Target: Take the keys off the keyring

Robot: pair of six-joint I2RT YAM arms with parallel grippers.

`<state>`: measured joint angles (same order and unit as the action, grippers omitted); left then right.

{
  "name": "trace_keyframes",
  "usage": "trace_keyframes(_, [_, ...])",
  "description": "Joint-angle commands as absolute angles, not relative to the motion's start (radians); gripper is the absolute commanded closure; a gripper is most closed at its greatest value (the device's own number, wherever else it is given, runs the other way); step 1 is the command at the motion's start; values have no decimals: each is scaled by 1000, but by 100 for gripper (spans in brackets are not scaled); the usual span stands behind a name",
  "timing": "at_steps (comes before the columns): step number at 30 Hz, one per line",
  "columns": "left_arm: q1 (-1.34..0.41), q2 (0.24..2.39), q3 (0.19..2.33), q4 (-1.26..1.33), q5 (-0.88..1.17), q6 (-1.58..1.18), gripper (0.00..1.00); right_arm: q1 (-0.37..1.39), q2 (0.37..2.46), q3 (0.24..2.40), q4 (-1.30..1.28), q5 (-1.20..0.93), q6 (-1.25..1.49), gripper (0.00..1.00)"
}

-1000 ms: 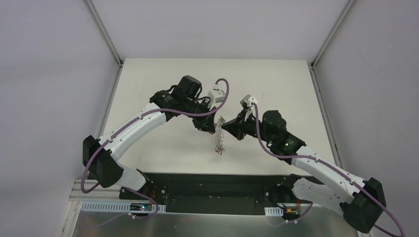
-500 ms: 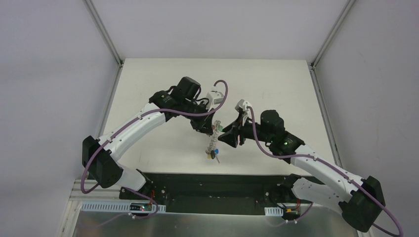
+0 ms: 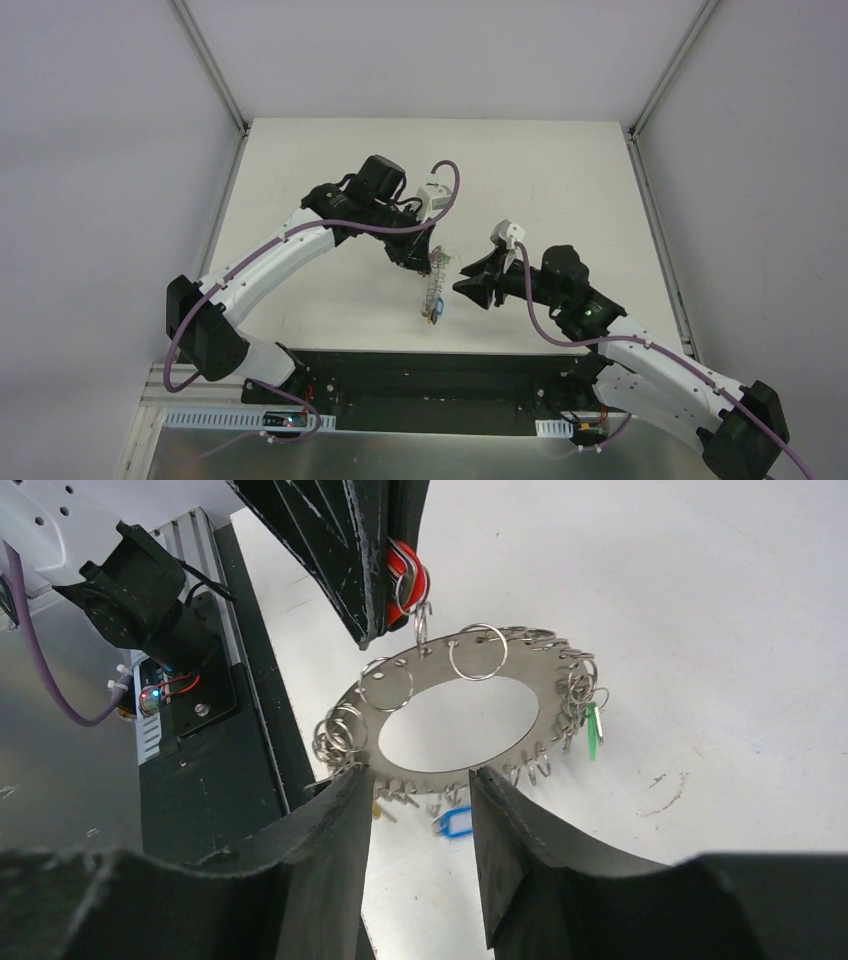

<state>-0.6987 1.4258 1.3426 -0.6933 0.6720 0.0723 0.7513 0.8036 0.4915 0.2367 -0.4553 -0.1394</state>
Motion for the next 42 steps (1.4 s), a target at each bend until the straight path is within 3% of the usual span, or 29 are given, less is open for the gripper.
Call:
trace_keyframes(1, [-692,1387,1381,-682,701,5,100,749,780,476,360,-441,-159,54])
trace_keyframes(8, [-693,1399,1456,-792,653,-139,100,768,774,443,423,-423,-132,55])
trace_keyframes(12, [-693,1396,1465,-816,627,-239,100,794,779,425,468,-412,-123,48])
trace_keyframes(14, [-692,1395,1469,-830,602,-281,100,814,788,422,483,-384,-124,28])
trace_keyframes(15, [-693,1396,1472,-840,592,-300,100,825,792,422,489,-370,-127,9])
trace_keyframes(16, [-693,1397,1478,-851,581,-317,100,836,800,423,495,-354,-129,2])
trace_keyframes(27, [-693,1416,1534,-887,529,-466,100,1041,977,430,717,-47,-171,1])
trace_keyframes(33, [-693,1411,1537,-887,519,-474,100,1107,1091,473,831,14,-178,1])
trace_keyframes(42, [-693,1393,1537,-887,524,-469,100,1120,1087,470,782,285,-222,1])
